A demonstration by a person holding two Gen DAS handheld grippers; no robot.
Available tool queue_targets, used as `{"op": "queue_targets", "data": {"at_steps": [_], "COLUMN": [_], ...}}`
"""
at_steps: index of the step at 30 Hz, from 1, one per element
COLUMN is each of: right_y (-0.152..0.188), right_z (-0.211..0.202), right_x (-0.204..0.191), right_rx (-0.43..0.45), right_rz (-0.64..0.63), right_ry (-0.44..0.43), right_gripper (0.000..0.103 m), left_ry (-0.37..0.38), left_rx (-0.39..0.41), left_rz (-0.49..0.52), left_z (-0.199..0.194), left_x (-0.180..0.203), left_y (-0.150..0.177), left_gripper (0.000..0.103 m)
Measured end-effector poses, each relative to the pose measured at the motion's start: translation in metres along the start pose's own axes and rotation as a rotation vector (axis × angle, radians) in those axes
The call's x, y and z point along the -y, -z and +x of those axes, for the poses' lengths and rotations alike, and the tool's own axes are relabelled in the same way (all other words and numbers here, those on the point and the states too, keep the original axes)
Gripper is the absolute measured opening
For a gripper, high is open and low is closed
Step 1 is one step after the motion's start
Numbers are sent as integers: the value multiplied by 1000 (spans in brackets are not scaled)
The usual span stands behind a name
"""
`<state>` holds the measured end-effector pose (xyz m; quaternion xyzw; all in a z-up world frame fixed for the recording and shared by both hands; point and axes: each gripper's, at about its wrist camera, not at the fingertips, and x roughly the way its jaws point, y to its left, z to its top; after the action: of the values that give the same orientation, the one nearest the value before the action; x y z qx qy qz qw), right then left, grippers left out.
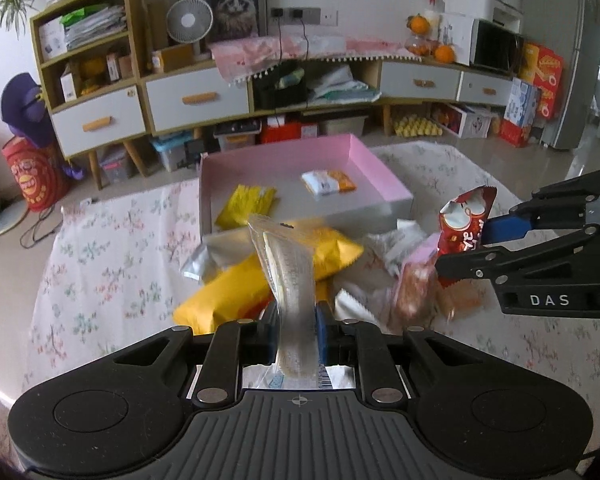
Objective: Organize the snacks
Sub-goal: 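Carry the bar and red bag into the pink box and release both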
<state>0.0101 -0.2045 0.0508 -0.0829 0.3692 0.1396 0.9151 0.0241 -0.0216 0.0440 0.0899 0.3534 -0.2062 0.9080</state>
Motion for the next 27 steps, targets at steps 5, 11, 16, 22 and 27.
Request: {"op": "queue_targets", "data": {"at_steps": [5, 11, 16, 22, 27], "right_y": [-12, -27, -46, -61, -63], "right_z": [8, 23, 40, 64, 85], "right_x": [10, 25, 39, 59, 77], "right_rx": [12, 21, 51, 93, 85], "right_rz": [19, 58, 70, 88, 129], "right_ry": [19, 36, 30, -5, -26], "right_gripper": [14, 14, 14, 14, 15], "left_ry": [6, 12, -2, 8, 25], "left_rx": [5, 10, 27, 36, 35], "left_rz": [3, 20, 91, 114, 131], "left_z": [13, 38, 64, 98, 125], "left_x": [2, 4, 7, 2, -2], "left_y": [-16, -38, -62, -79, -84], "left_gripper": [15, 16, 16, 16, 16]}}
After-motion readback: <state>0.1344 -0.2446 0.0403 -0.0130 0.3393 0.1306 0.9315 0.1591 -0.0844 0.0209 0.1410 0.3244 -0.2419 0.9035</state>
